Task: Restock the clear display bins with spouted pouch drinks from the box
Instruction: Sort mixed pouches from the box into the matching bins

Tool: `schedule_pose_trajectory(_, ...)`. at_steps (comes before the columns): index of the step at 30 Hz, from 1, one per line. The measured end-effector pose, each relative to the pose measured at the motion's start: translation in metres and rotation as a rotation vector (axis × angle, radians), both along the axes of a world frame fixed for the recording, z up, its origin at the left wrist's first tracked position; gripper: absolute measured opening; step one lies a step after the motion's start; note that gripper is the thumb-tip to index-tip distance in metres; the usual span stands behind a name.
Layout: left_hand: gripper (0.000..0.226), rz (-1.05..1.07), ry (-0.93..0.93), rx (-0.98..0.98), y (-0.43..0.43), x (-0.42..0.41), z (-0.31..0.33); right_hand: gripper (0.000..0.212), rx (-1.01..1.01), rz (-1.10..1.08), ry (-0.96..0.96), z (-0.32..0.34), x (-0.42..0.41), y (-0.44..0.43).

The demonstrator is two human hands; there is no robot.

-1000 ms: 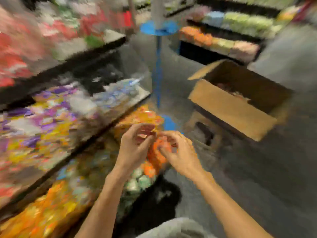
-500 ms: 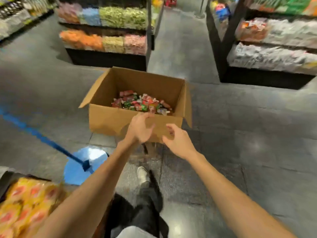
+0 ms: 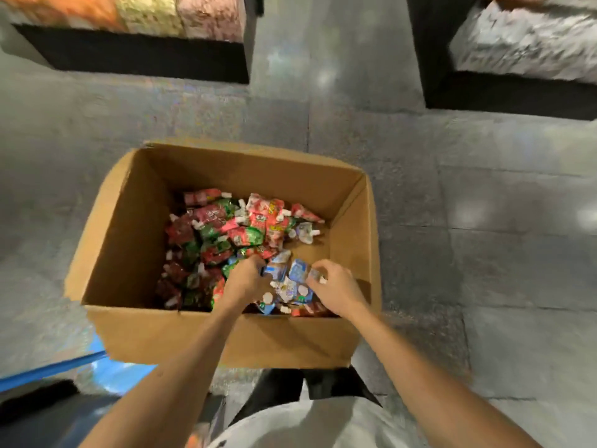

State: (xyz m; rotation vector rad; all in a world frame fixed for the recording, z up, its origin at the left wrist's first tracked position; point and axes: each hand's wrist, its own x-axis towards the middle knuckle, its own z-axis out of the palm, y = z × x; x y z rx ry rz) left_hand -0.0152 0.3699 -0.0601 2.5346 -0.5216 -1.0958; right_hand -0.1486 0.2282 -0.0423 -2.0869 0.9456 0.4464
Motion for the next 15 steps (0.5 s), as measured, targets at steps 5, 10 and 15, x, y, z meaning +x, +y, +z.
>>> schedule_pose_trajectory(5, 0.038, 0.182, 0.069, 0.083, -0.003, 0.033, -0.027, 0.036, 0.147, 0.087, 0.137, -0.053, 0.046, -0.021)
schedule_pose_trajectory(10, 0.023, 0.229, 0.169, 0.193, -0.002, 0.039, -0.069, 0.033, 0.212, 0.147, 0.293, -0.104, 0.074, -0.037)
schedule_pose_trajectory(15, 0.047, -0.209, 0.191, 0.337, -0.026, 0.027, -0.128, 0.061, 0.086, 0.252, 0.519, -0.162, 0.079, -0.059)
